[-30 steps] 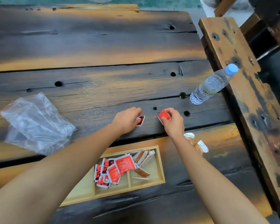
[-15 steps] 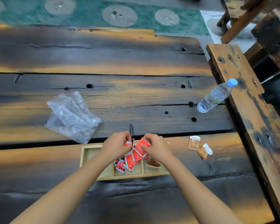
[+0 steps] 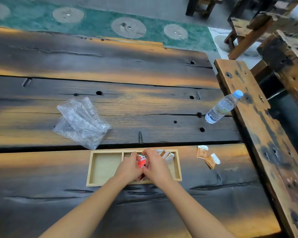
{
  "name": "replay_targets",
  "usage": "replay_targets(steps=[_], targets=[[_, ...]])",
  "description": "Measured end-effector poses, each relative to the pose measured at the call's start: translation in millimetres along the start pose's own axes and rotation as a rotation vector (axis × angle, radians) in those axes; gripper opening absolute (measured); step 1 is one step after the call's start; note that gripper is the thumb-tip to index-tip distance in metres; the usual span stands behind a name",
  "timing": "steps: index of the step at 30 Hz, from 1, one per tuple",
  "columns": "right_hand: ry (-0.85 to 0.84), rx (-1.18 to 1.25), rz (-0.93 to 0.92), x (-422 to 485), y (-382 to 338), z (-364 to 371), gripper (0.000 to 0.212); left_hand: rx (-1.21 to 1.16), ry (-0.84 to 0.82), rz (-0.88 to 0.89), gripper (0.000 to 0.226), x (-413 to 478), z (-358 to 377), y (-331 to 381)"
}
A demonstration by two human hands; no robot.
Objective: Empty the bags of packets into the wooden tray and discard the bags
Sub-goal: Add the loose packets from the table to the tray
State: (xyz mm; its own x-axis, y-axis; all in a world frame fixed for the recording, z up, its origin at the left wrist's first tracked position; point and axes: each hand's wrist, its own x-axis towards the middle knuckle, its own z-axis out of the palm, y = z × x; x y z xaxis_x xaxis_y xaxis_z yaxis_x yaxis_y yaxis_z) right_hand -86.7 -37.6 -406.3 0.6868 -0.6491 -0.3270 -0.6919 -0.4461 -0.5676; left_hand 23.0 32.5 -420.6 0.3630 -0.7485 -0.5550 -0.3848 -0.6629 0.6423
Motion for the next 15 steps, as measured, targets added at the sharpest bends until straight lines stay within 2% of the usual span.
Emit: replay_targets(steps=[3,11,13,15], targets=[[-0.016,0.080,0.041,2.2,-1.0,10.2,0.027,-0.040,-0.011,0.026,0.024,0.8,-4.3,-5.8],[-0.082,0.271,0.127,10.9,2.3,17.6,0.013,0.121,-0.013,0.076,0.023,5.9,-11.3,-9.5],[-0.121,0.389,0.184,11.2,5.1,11.2,0.010,0.156,0.053,0.083,0.020,6.7,-16.8,-8.1],[-0.090,0.490,0.223,8.3,8.9,1.6,0.008,0.146,0.180,0.116,0.019,7.8,-25.3,-6.2]])
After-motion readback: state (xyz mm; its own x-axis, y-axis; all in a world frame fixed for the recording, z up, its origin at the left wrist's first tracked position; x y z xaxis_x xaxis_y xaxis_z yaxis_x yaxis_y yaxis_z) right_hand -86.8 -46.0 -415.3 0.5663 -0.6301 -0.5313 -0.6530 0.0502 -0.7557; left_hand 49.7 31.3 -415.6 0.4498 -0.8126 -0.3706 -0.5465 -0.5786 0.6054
